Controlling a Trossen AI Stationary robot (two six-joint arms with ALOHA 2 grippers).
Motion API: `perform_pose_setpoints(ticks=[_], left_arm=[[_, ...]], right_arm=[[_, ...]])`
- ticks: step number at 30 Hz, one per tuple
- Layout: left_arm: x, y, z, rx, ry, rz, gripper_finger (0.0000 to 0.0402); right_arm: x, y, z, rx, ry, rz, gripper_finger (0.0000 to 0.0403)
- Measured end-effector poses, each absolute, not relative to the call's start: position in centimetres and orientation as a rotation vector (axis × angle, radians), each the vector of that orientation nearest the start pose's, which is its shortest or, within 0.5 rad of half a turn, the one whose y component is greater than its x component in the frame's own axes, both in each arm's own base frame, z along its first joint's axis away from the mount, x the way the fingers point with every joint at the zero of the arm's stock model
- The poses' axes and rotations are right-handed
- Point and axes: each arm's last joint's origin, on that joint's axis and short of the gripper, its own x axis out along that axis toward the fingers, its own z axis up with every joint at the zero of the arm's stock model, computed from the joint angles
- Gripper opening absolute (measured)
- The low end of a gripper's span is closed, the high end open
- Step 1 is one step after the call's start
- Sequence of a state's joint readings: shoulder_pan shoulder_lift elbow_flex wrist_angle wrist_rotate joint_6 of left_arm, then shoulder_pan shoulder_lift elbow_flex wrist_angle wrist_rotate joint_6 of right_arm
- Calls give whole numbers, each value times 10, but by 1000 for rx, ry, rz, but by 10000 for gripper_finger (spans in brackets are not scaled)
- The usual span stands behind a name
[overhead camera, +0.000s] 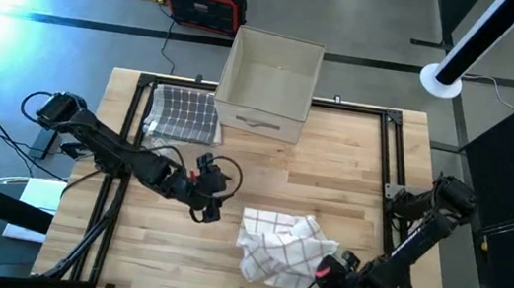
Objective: Fold towel
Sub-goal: Fold the white squared towel
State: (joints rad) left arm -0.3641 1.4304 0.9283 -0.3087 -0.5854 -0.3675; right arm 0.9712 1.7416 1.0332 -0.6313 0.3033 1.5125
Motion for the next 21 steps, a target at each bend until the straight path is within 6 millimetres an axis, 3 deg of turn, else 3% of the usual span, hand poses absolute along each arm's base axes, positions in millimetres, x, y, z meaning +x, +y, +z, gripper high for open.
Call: perform_pose_setpoints(ticks=[5, 14, 18, 21], left_arm=[[284, -91, 204, -27, 634, 311, 214], [311, -104, 156, -31, 639, 190, 214], [321, -117, 137, 24, 630, -2, 214], [323, -127, 135, 48, 615, -64, 214]], right_arm=[[185, 249, 156, 633, 1189, -427, 20], [200, 234, 155, 599, 1255, -433, 116], [205, 230, 155, 586, 1242, -433, 136], [205, 230, 155, 582, 1239, -431, 140]])
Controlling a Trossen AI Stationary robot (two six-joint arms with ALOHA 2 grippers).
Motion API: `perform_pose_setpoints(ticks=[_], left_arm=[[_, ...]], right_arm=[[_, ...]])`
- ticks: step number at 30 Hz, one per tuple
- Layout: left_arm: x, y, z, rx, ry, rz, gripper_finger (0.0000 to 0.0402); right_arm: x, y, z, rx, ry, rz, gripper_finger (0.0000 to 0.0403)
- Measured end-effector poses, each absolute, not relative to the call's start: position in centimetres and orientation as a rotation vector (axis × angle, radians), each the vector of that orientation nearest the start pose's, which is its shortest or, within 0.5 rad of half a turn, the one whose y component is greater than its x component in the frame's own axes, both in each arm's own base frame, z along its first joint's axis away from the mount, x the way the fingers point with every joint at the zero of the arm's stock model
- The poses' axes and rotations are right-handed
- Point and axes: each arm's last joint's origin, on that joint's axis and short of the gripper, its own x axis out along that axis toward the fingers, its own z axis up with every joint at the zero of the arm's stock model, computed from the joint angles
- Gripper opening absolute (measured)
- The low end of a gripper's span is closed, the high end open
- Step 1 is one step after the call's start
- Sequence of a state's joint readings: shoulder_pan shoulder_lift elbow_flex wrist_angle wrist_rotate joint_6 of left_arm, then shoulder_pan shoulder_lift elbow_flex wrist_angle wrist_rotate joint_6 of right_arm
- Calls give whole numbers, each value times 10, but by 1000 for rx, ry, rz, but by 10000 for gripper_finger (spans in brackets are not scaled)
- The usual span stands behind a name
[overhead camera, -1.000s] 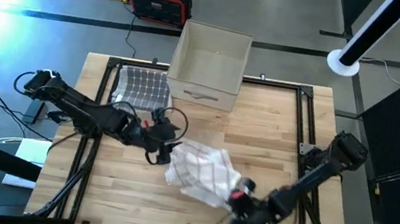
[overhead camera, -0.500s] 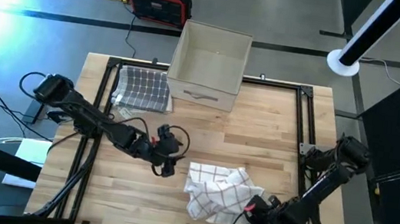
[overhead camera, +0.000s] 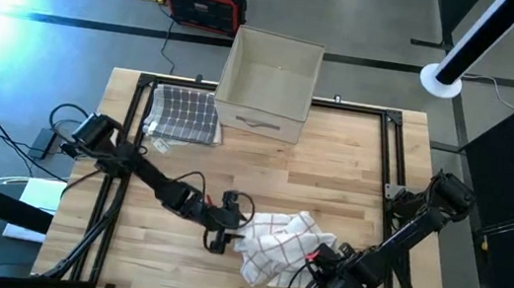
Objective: Fold towel
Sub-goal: Fold the white squared towel
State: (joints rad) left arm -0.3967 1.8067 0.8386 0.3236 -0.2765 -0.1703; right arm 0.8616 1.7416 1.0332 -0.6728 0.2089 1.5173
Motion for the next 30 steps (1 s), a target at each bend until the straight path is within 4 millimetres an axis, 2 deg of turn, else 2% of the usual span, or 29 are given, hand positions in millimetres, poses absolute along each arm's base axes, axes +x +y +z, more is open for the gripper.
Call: perform_pose_setpoints(ticks=[8, 10, 14, 18, 20, 25, 30], left_arm=[[321, -126, 131, 164, 637, -40, 214], [317, -124, 133, 188, 664, 18, 213], [296, -125, 153, 297, 720, 134, 206], [280, -137, 172, 303, 716, 45, 202], [278, -145, 175, 298, 693, 0, 202], [280, -160, 153, 414, 693, -23, 202], [296, -163, 129, 526, 636, 24, 202]], right_arm=[[206, 229, 156, 568, 1194, -444, 141], [207, 229, 156, 570, 1190, -443, 141], [206, 230, 156, 571, 1177, -437, 141], [207, 230, 156, 565, 1165, -442, 141], [206, 230, 156, 556, 1164, -442, 141], [207, 229, 156, 543, 1140, -453, 141], [208, 228, 157, 553, 1109, -466, 141]])
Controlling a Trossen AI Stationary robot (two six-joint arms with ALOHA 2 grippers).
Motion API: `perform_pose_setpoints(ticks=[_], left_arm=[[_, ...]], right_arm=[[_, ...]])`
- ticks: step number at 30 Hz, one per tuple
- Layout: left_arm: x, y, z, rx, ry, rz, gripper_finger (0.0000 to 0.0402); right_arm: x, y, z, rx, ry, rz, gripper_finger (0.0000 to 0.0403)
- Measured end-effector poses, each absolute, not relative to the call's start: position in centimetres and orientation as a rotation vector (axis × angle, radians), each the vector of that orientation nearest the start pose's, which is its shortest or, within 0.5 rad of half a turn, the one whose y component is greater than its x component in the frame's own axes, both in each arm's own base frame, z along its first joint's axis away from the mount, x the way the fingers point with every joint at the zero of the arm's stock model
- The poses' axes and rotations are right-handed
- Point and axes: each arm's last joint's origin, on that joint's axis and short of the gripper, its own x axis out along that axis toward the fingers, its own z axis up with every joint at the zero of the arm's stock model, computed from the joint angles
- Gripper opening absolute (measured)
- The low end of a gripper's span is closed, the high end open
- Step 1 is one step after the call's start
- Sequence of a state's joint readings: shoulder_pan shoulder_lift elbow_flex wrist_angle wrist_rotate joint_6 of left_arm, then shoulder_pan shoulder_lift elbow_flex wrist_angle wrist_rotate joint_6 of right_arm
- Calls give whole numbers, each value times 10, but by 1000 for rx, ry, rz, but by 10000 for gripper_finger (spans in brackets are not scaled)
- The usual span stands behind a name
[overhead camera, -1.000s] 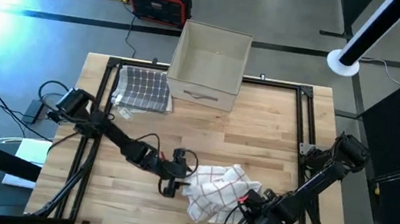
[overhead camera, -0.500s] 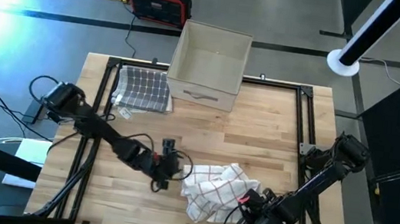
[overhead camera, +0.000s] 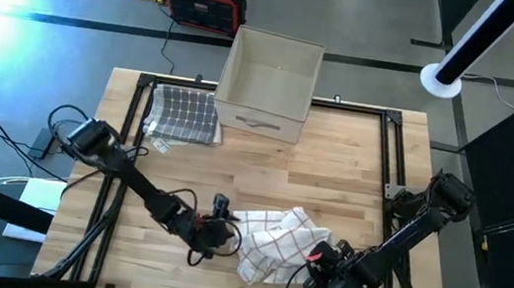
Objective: Fold towel
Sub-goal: Fold the white squared towel
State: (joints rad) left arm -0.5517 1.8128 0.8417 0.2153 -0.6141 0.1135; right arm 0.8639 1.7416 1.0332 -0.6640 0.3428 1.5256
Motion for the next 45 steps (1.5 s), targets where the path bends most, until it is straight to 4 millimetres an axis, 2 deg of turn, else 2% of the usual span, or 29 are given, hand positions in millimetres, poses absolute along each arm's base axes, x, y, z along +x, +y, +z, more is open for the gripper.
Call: perform_pose_setpoints(ticks=[5, 7, 9, 12, 13, 14, 17, 21, 25, 27, 29, 33, 37, 42, 45], left_arm=[[306, -154, 119, 516, 622, 89, 196], [306, -146, 117, 473, 654, 153, 174], [304, -138, 123, 444, 683, 194, 131], [295, -134, 146, 438, 689, 200, 42], [291, -132, 156, 446, 687, 204, 23], [285, -131, 166, 455, 680, 218, 12], [265, -125, 206, 469, 608, 298, 17], [235, -115, 269, 440, 486, 356, 4], [208, -106, 327, 374, 320, 360, 2], [197, -101, 349, 308, 256, 356, 1], [189, -98, 361, 236, 213, 336, 1], [186, -98, 364, 180, 202, 233, 0], [193, -103, 358, 177, 225, 207, 0], [206, -112, 344, 205, 276, 207, 0], [214, -117, 333, 244, 323, 206, 0]], right_arm=[[209, 230, 157, 582, 1103, -461, 141], [210, 231, 157, 598, 1098, -453, 138], [210, 231, 158, 602, 1081, -453, 128], [211, 230, 158, 580, 1026, -472, 92], [211, 229, 160, 566, 1025, -482, 75], [211, 228, 162, 550, 1031, -494, 56], [211, 227, 177, 483, 1060, -544, 10], [212, 228, 213, 381, 1065, -615, 10], [214, 227, 263, 279, 954, -656, 2], [214, 228, 288, 243, 855, -655, 2], [213, 228, 310, 190, 756, -639, 1], [214, 227, 356, 31, 520, -588, 1], [220, 218, 409, -81, 314, -588, 0], [231, 192, 470, -97, 253, -603, 0], [244, 169, 487, -6, 315, -552, 0]])
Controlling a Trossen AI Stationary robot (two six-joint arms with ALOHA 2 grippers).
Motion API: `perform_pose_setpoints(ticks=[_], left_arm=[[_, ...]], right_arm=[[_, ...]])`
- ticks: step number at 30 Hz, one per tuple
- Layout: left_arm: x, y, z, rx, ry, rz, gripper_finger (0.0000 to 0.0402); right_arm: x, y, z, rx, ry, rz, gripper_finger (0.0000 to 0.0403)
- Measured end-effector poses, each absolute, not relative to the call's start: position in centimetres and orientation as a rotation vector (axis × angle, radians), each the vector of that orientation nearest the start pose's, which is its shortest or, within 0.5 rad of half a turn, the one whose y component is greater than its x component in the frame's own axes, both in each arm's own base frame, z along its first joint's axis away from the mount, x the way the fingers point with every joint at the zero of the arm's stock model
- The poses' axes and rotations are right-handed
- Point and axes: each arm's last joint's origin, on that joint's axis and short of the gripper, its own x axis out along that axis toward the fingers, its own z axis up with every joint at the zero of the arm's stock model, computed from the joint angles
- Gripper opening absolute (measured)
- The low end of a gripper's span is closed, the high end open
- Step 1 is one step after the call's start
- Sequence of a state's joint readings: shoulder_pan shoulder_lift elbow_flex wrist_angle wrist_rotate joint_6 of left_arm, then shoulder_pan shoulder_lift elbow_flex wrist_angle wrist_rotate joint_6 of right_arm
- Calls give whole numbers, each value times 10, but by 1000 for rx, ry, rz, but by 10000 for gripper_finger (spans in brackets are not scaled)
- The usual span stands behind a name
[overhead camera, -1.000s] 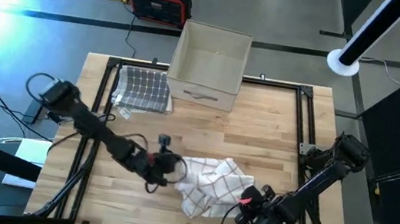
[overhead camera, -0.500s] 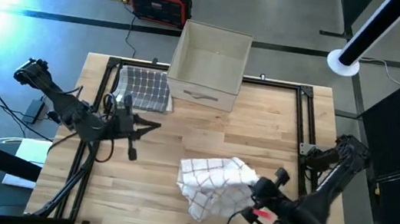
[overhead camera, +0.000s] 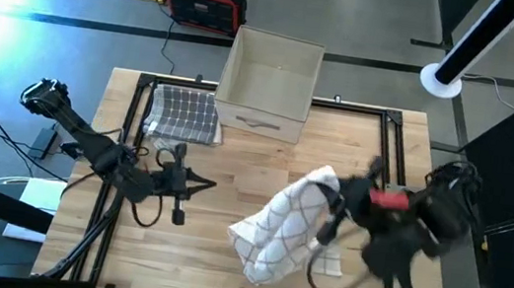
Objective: Fold towel
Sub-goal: Fold the white squared towel
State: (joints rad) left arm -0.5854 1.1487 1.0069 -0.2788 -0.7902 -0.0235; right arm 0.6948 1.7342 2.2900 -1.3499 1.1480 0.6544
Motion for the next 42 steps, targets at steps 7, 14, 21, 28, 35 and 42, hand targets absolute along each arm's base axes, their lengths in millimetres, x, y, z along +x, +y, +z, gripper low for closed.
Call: perform_pose_setpoints(ticks=[7, 14, 21, 28, 35, 42], left_arm=[[224, -124, 312, 327, 425, 208, 0], [227, -125, 296, 310, 515, 236, 0], [228, -125, 289, 306, 560, 254, 0], [230, -121, 286, 287, 556, 273, 0], [228, -118, 270, 289, 580, 286, 0], [226, -117, 251, 220, 565, 303, 0]], right_arm=[[298, 124, 458, 205, 671, -253, 0], [330, 97, 392, 161, 958, -121, 0], [350, 61, 353, 357, 1027, -164, 63], [334, 40, 350, 495, 1195, -351, 172], [301, 90, 355, 288, 1328, -400, 190], [282, 180, 318, 110, 1174, -247, 190]])
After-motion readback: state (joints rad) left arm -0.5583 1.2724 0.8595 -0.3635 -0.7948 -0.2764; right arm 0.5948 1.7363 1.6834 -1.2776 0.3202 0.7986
